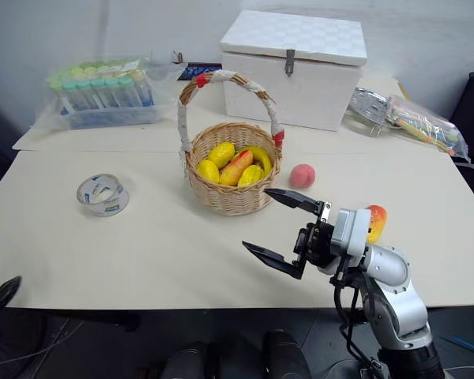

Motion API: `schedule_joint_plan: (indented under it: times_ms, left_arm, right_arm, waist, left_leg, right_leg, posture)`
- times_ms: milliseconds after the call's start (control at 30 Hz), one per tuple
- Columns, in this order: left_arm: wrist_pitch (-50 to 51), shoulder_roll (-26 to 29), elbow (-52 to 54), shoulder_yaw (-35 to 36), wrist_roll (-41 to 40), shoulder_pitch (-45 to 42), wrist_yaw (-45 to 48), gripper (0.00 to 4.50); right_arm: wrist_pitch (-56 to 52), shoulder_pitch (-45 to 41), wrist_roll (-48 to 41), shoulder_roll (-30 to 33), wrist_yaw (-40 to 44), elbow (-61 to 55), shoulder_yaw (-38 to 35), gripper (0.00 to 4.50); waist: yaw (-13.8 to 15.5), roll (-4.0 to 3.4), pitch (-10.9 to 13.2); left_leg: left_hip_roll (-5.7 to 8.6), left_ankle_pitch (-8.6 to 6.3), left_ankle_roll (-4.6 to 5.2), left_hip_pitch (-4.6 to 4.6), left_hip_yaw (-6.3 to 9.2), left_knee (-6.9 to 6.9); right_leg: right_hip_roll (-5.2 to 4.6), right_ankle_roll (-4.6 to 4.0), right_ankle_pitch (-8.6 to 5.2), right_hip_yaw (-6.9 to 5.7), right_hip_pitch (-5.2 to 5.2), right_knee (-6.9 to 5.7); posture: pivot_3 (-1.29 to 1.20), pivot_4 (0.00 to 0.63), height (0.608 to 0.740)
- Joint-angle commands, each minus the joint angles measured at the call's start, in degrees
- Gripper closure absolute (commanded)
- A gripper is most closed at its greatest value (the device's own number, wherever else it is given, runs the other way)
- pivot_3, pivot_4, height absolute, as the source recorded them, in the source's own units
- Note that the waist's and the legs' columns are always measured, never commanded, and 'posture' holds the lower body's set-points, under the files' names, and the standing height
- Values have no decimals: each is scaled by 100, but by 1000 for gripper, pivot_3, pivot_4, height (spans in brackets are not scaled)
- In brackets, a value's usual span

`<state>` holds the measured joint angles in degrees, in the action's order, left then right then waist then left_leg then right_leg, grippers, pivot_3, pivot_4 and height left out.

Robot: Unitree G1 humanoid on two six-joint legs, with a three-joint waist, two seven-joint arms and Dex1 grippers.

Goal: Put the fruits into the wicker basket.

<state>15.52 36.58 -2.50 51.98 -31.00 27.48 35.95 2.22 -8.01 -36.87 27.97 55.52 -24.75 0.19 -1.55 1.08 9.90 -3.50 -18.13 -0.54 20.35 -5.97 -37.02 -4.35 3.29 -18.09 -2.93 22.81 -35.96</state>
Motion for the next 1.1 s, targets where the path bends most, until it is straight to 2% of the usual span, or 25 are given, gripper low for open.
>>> schedule_joint_plan:
  times_ms: [33,100,200,300,367,500,600,667,733,967,1067,1100]
  left_arm:
    - [44,251,213,72,-65,-59,152,18]
    - [110,556,627,-215,-176,-138,638,18]
    - [86,1294,640,-696,222,-511,929,18]
    - [338,2199,271,-1595,597,-1598,1026,18]
    - [829,2575,21,-2270,658,-2471,1075,18]
    - [886,2791,-1072,-3772,1403,-4398,1317,18]
    - [855,2711,-1651,-4453,1727,-5135,1706,18]
    - [804,2633,-1969,-4787,1936,-5469,1872,394]
    - [787,2570,-2239,-5084,2100,-5707,2138,840]
    - [861,2303,-2523,-5266,2225,-6063,2434,3042]
    - [915,2351,-2535,-4409,1973,-5751,1854,4049]
    - [940,2388,-2561,-4092,1917,-5617,1613,4240]
  right_arm:
    - [54,-96,-56,-64,44,17,-96,0]
    - [186,-47,83,-87,124,121,-65,0]
    - [203,-6,171,-106,148,212,-61,0]
    - [233,7,270,-148,141,330,-43,0]
    - [281,34,365,-190,124,391,-20,0]
    - [424,92,562,-334,12,465,-4,0]
    - [489,136,644,-397,-64,444,-23,0]
    - [525,172,681,-417,-104,429,-33,0]
    - [567,224,712,-425,-132,404,-27,0]
    - [654,286,769,-455,-219,386,3,0]
    - [672,273,751,-480,-232,387,4,0]
    - [676,268,741,-486,-231,393,2,0]
  waist:
    - [12,12,-7]
    - [15,27,-17]
    - [12,33,-21]
    - [-9,30,-20]
    - [-22,15,-17]
    - [-62,8,-13]
    - [-89,9,-13]
    - [-84,14,-13]
    - [-71,20,-11]
    - [-1,34,-10]
    - [-21,35,-11]
    - [-41,36,-11]
  left_leg:
    - [1,-1,-1,1,3,0]
    - [1,-3,-5,7,11,2]
    - [0,-16,-41,12,19,4]
    - [0,-12,-45,14,19,5]
    - [0,-10,-45,15,11,13]
    - [1,9,-20,22,-28,41]
    - [-14,29,-54,57,-75,17]
    - [-19,25,-56,97,-93,-13]
    - [-18,24,-54,99,-116,-25]
    - [-25,15,-39,90,-134,-76]
    - [-28,16,-41,91,-132,-81]
    - [-30,16,-42,91,-134,-82]
  right_leg:
    - [-3,-1,-1,-3,0,1]
    - [-8,-11,-6,-11,3,2]
    - [-15,-21,-12,-21,5,0]
    - [-15,-27,-15,-22,6,-2]
    - [-16,-22,-12,-22,10,-3]
    - [-12,-16,-9,-20,51,-16]
    - [13,-15,-8,-17,110,-82]
    - [27,-15,-9,-15,154,-105]
    - [33,-9,-6,-17,166,-111]
    - [56,2,0,2,166,-122]
    - [40,2,0,20,167,-133]
    - [40,1,-1,25,169,-140]
  posture:
    - [0,150,740]
    - [0,150,740]
    - [0,150,740]
    - [0,150,740]
    - [0,150,740]
    - [0,150,740]
    - [0,150,740]
    - [0,150,740]
    - [0,150,740]
    - [0,150,740]
    - [0,150,740]
    - [0,150,740]
